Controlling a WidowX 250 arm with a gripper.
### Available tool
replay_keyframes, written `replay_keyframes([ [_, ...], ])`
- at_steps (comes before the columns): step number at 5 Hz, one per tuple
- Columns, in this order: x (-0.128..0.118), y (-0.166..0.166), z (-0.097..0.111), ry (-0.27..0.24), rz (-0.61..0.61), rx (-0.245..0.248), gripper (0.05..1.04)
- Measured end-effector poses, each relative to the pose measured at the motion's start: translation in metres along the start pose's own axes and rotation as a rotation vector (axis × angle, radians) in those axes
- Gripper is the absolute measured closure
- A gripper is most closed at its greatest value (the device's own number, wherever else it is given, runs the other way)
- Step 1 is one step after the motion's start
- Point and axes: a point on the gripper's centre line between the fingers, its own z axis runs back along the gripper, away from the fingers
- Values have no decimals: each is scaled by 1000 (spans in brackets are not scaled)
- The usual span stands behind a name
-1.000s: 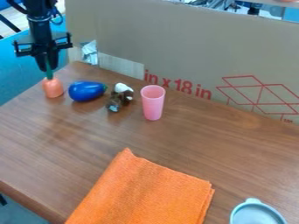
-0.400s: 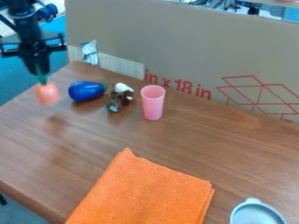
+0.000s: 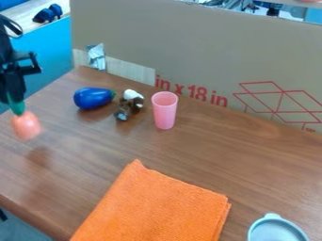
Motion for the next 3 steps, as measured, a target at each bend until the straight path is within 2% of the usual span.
replay_keyframes([
  [1, -25, -44, -11, 38, -213, -94, 886],
  [2, -41, -87, -23, 38, -370, -144, 886],
  [3, -49, -115, -25, 18, -509, -123, 886],
])
